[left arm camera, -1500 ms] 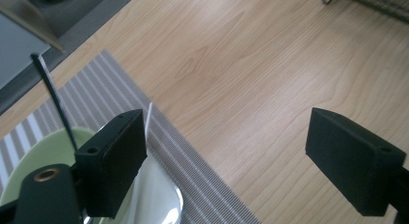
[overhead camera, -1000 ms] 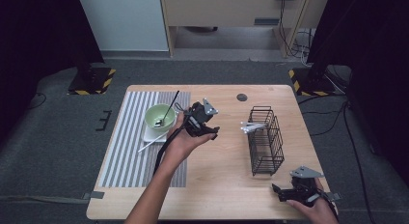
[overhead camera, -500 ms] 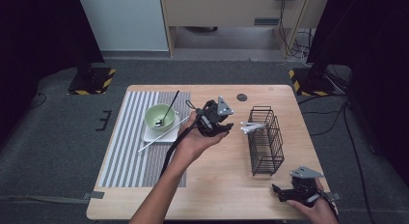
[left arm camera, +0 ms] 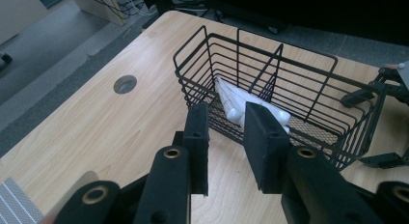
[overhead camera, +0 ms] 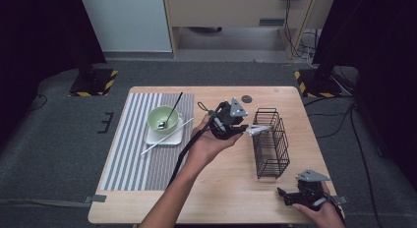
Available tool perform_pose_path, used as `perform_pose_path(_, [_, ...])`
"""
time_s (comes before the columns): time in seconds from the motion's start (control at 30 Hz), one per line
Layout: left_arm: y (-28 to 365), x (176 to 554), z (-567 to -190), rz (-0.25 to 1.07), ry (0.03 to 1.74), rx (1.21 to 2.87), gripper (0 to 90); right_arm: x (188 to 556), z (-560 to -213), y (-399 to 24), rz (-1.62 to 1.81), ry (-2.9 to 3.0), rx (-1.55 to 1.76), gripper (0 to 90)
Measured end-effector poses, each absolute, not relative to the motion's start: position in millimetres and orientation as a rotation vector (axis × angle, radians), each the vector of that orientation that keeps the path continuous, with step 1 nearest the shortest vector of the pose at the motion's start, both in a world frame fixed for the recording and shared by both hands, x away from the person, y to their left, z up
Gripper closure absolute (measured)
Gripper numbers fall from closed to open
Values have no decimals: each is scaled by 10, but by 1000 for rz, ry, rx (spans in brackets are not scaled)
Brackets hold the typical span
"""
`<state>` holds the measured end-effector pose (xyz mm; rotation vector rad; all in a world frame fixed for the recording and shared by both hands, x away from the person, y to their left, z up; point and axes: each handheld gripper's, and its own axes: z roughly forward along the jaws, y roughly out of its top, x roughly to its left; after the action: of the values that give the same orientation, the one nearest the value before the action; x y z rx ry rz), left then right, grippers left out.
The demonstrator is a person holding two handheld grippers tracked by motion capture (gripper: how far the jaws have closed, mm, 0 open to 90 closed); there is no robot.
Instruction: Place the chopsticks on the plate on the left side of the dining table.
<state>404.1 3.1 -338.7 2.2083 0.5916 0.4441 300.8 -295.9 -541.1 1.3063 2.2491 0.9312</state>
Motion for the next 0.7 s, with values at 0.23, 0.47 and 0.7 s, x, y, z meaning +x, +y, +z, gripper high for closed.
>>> perform_pose_path(0.23, [-83,4126,-3419,474,585,2241,714,3008,-5411,-2961,932,2251,1303,4])
perform_pose_path(0.47, [-191,4294,-3491,468,617,2263,711,3005,-5410,-2964,933,2255,1300,4])
perform_pose_path(0.7, [-265,4393,-3585,435,625,2285,723,3003,-5409,-2965,934,2256,1300,4])
